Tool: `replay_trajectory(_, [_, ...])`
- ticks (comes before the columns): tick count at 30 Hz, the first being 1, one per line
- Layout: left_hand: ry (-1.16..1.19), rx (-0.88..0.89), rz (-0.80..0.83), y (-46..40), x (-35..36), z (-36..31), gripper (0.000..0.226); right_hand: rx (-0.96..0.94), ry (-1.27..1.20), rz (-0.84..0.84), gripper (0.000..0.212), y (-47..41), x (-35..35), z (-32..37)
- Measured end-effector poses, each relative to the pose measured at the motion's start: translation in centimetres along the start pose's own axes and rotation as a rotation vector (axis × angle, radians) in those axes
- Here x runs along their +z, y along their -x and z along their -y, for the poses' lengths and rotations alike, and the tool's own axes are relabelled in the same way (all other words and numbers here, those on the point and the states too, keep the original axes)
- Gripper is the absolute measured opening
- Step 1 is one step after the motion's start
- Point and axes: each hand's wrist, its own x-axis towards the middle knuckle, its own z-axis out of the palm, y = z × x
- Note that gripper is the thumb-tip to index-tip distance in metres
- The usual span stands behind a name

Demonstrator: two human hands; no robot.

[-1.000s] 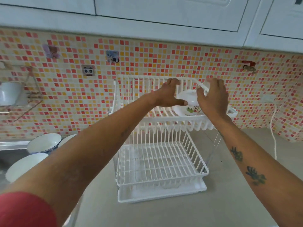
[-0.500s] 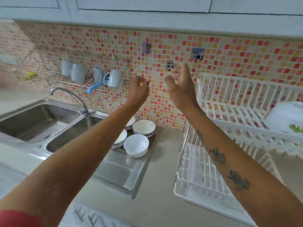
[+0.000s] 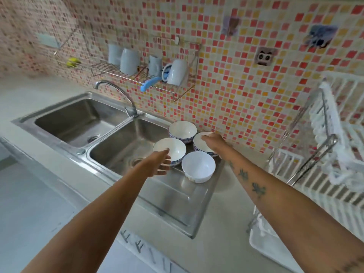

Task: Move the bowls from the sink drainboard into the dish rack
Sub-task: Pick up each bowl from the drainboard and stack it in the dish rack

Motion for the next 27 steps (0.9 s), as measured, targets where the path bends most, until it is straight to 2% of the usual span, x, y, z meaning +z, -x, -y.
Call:
replay_trajectory(5, [0.066,-0.146,0.032,-4.1,1.9,2.6,0.038,0.191,-0.048,-0.037,0.063,-3.8,1.6,-3.7])
replay_trajectory(9, [0.101,-0.125,-0.039,-6.3,4.4,3.9,0.039,0.294,-0.207,-0.08,0.063,-6.1,3.0,-6.9])
replay_trajectory(11, [0.158,-0.13,-0.043,-7.3,5.8,4.1,0.026,0.306,-0.281,-0.1,0.058,-6.8,3.7,-8.2])
replay_trajectory(15, [0.24,-0.213,-0.086,-9.8,7.9,4.8,0.051,0.275,-0.282,-0.081,0.047,-5.8,4.6,-8.5])
replay_trajectory(20, [0.316,-0.253,-0.064,-10.8,10.1,5.3,0.044,0.252,-0.263,-0.077,0.037,-6.2,5.7,-9.8])
replay_trajectory(27, [0.273,-0.209,-0.141,-13.0,10.3,6.4,0.046,0.3,-0.232,-0.181,0.056,-6.3,6.8,-11.4])
